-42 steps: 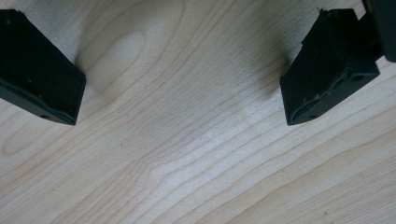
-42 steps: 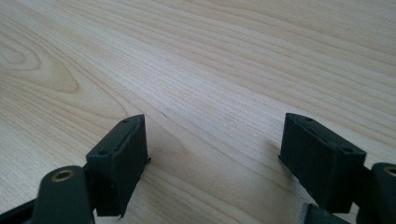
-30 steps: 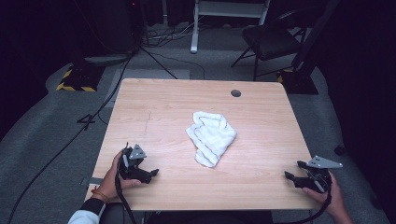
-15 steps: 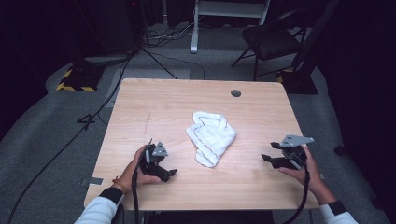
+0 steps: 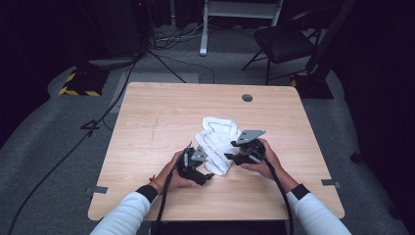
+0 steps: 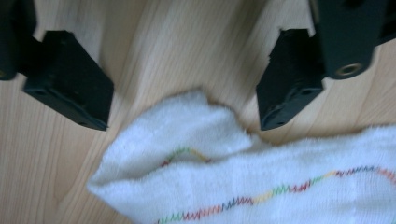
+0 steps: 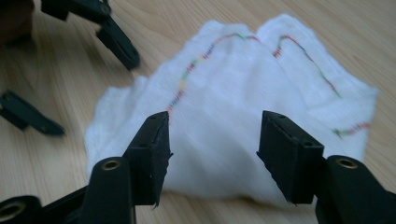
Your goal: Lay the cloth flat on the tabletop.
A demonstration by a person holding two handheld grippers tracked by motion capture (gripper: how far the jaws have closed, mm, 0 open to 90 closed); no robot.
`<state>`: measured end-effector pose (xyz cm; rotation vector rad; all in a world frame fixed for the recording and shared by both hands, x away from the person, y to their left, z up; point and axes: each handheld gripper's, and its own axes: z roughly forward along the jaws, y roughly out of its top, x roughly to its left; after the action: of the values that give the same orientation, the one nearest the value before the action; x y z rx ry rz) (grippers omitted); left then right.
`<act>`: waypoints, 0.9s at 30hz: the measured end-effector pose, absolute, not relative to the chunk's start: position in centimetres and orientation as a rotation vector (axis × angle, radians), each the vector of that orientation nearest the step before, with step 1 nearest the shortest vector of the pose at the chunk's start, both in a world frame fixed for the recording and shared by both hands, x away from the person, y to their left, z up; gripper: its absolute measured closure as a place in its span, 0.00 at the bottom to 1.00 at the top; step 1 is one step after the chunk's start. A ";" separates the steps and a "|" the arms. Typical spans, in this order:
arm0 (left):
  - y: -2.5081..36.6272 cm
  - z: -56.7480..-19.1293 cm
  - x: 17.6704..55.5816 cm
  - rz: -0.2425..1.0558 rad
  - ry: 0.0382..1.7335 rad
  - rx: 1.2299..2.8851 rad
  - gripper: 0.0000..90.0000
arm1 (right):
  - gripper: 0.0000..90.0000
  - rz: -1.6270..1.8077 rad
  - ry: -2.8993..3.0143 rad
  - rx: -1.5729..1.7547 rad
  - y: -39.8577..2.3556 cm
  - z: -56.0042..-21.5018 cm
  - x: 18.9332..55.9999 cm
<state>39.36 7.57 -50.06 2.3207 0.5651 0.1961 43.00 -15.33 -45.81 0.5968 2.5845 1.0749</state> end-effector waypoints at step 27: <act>8.2 -49.6 39.6 0.213 0.485 2.343 0.93 | 0.93 1.048 2.546 0.617 -16.4 -45.3 42.2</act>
<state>39.56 8.20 -49.58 2.3427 0.4854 0.2130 42.23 -16.44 -45.27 0.6171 2.5458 1.0483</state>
